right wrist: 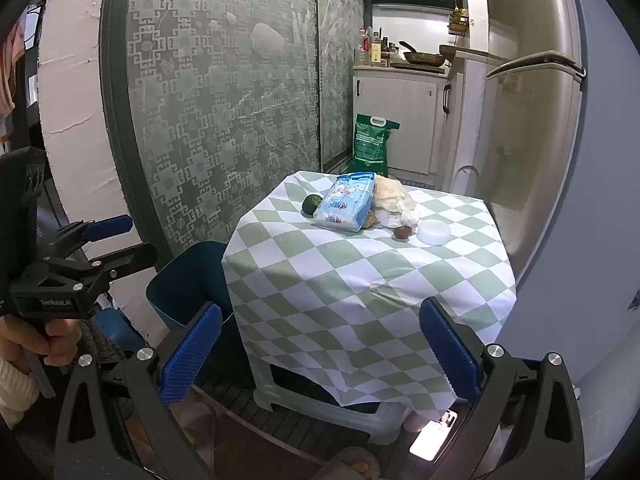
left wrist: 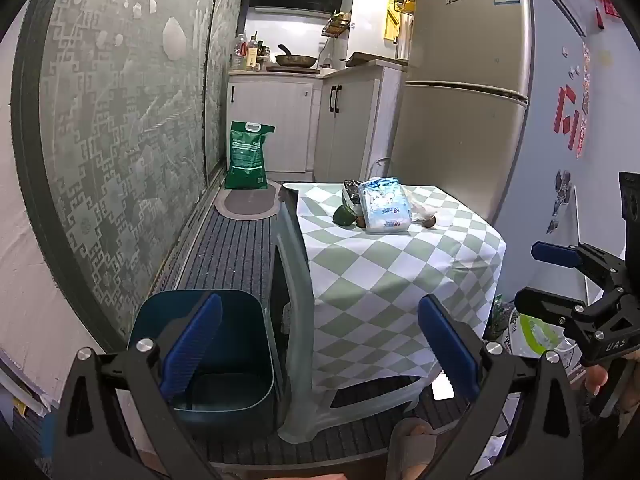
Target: Collect trash
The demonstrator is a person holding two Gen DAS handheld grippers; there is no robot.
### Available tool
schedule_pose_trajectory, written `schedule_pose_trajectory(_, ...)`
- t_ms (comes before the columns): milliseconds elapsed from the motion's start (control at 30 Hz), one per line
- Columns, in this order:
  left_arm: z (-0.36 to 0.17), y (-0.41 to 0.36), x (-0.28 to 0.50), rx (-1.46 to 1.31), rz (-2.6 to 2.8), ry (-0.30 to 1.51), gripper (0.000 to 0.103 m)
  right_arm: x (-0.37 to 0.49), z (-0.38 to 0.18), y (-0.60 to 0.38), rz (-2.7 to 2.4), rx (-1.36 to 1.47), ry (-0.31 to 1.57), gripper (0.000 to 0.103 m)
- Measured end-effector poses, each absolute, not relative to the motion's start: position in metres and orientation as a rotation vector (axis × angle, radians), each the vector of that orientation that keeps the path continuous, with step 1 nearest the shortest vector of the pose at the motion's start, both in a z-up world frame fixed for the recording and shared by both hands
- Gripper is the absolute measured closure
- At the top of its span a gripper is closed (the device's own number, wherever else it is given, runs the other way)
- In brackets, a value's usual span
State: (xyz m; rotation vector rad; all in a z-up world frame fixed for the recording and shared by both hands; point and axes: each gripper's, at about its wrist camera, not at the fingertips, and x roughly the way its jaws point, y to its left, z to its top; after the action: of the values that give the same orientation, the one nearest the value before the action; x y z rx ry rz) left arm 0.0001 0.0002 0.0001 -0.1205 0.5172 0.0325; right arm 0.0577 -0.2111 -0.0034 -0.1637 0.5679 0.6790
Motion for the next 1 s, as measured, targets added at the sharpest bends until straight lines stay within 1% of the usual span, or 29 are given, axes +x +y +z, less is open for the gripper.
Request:
schedule_pose_trajectory(300, 0.0000, -0.0024, 0.0022, -0.103, 0.047, 0.520, 0.003, 0.0581, -0.0014, -0.2153, 0.682, -0.148, 0.562, 0.003)
schedule_pose_trajectory(367, 0.0070, -0.0040, 0.0037, -0.102, 0.049, 0.519, 0.003, 0.0591, -0.0011, -0.2142, 0.682, -0.152, 0.566, 0.003)
schedule_pose_trajectory(1000, 0.0029, 0.0002, -0.0010, -0.107, 0.049, 0.506, 0.003, 0.0567, 0.0002, -0.2127, 0.679, -0.161, 0.562, 0.003)
